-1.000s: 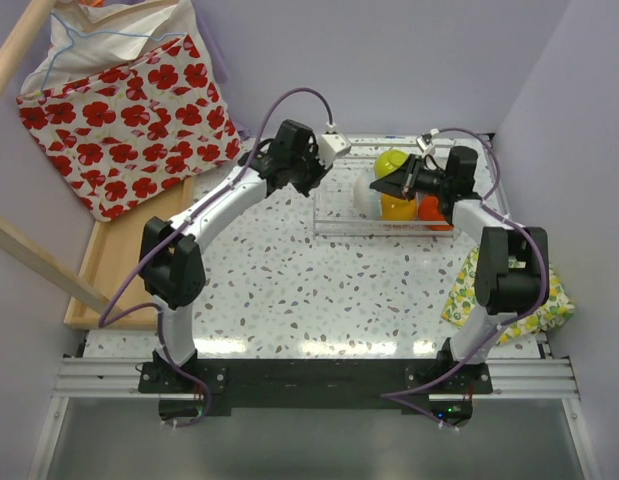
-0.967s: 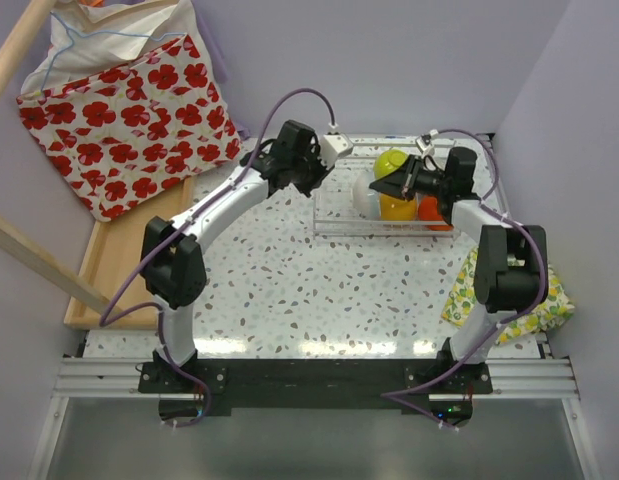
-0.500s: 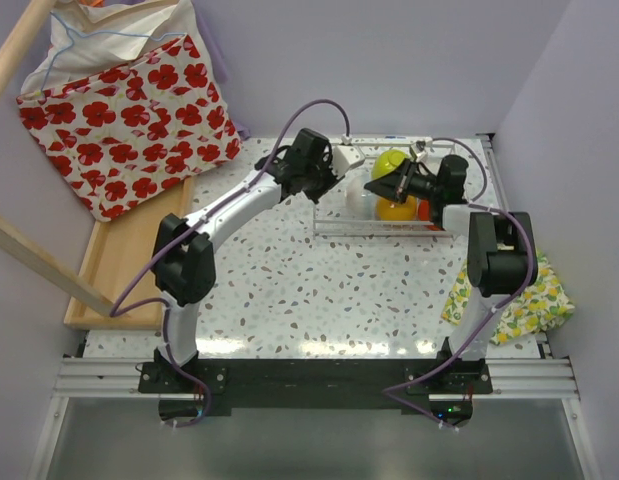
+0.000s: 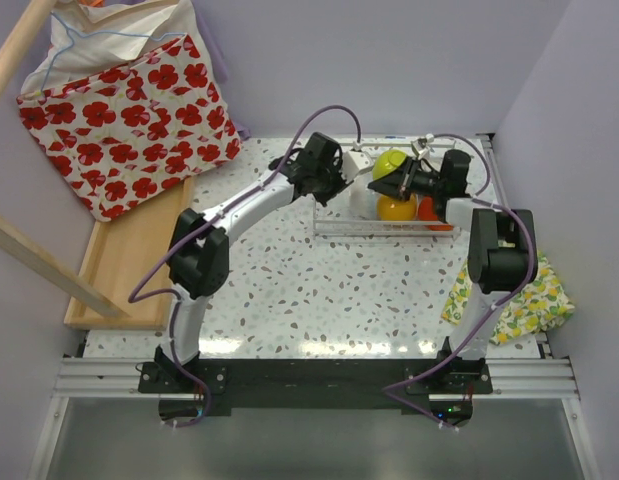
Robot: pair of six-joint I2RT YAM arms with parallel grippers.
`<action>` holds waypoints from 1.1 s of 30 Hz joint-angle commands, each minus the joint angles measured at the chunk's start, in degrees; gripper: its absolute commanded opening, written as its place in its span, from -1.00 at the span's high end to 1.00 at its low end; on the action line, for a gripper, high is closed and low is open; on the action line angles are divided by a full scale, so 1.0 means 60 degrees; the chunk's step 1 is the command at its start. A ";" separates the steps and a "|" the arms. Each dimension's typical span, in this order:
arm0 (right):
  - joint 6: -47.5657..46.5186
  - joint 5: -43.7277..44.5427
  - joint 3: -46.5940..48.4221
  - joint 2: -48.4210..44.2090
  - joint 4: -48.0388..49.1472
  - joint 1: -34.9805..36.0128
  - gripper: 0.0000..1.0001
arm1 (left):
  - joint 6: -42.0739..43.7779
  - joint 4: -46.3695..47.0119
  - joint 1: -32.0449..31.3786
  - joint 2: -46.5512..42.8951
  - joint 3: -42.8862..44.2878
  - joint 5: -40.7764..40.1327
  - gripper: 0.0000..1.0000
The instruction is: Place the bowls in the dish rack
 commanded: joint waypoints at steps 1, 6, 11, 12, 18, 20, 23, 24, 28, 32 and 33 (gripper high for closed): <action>-0.1592 -0.0077 0.0363 -0.0310 -0.1837 -0.0175 0.92 | -0.0009 0.0109 -0.0108 0.0317 0.0569 0.0374 1.00; -0.2060 -0.0048 0.0377 -0.0310 -0.2451 -0.0322 0.84 | -0.0155 0.0182 -0.0181 0.0741 0.0964 0.0653 1.00; -0.2689 -0.0004 0.0597 -0.0412 -0.3140 -0.0439 0.79 | -0.0317 0.0357 -0.0211 0.1078 0.1404 0.0799 1.00; -0.2836 0.0011 0.0655 -0.0427 -0.3519 -0.0468 0.78 | -0.0389 0.0401 -0.0211 0.1195 0.1477 0.0814 1.00; -0.4257 0.0201 0.1168 -0.0719 -0.5640 -0.0965 0.52 | -0.0741 0.0460 -0.0284 0.1693 0.2195 0.1209 1.00; -0.4913 0.0289 0.1490 -0.0851 -0.6317 -0.1286 0.42 | -0.0800 0.0446 -0.0357 0.1811 0.2487 0.1443 1.00; -0.6491 0.0421 0.2221 -0.1115 -0.8176 -0.1726 0.32 | -0.0830 0.0504 -0.0489 0.2001 0.2766 0.1620 1.00; -0.6949 0.0508 0.2441 -0.1203 -0.9152 -0.1815 0.30 | -0.0830 0.0504 -0.0547 0.2103 0.2839 0.1635 1.00; -0.9174 0.1079 0.3233 -0.1423 -1.1078 -0.2181 0.24 | -0.0888 0.0504 -0.0665 0.2353 0.3191 0.1635 1.00; -0.9371 0.1476 0.2723 -0.2081 -1.0923 -0.2197 0.22 | -0.1005 0.0621 -0.0826 0.2514 0.3382 0.1634 1.00; -0.9269 0.1505 0.2330 -0.2242 -1.0702 -0.2211 0.22 | -0.1020 0.0636 -0.0855 0.2543 0.3498 0.1678 1.00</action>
